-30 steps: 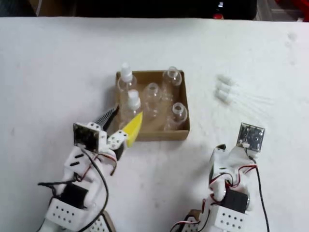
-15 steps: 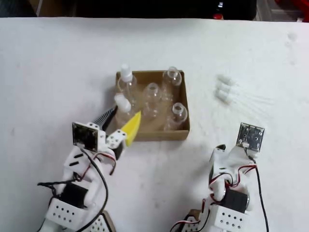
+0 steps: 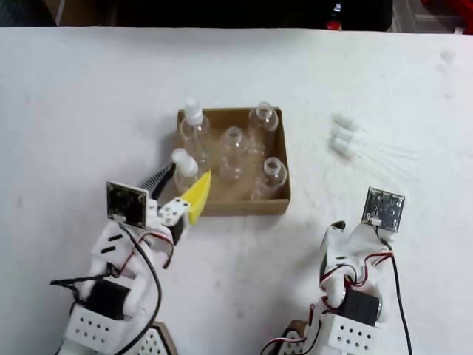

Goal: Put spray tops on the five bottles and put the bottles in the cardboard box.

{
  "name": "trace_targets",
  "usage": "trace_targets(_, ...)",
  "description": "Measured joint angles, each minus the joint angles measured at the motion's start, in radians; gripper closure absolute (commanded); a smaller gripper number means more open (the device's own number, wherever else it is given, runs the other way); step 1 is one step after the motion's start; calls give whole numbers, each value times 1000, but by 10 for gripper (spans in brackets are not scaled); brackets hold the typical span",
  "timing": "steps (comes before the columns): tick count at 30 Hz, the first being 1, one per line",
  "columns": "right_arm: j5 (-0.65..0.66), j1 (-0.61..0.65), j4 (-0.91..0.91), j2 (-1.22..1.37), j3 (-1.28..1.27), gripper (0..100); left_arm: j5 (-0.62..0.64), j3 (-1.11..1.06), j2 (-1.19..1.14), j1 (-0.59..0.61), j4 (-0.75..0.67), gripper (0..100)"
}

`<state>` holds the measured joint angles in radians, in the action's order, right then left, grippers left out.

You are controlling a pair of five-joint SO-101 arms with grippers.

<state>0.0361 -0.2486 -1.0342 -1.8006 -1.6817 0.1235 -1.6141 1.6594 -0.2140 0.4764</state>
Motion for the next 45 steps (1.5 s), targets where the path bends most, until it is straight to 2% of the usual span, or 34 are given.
trace_targets(7,0,0,0,0,0,814,2,275,0,2,344,770)
trace_targets(14,0,-3,0,0,0,814,3,413,3,31,482,774)
trace_targets(17,0,-8,0,0,0,814,3,450,11,126,582,774)
trace_targets(23,0,-6,0,0,0,814,3,468,8,405,772,775)
trace_targets(25,0,-6,0,0,0,814,3,442,18,468,778,775)
trace_targets(28,0,-6,0,0,0,814,3,362,8,491,778,791)
trace_targets(30,0,-6,0,0,0,814,3,305,2,493,776,864)
trace_targets(32,0,-6,0,0,0,814,3,249,-2,493,752,980)
trace_targets(33,0,-6,0,0,0,814,3,216,-2,493,733,985)
trace_targets(35,0,-9,0,0,0,814,-2,153,-3,496,677,934)
trace_targets(37,0,-8,0,0,0,814,-29,94,-3,496,624,941)
trace_targets(40,0,-9,0,0,0,814,-98,18,-3,496,586,981)
trace_targets(45,0,-8,0,0,0,814,-247,-49,-2,496,575,978)
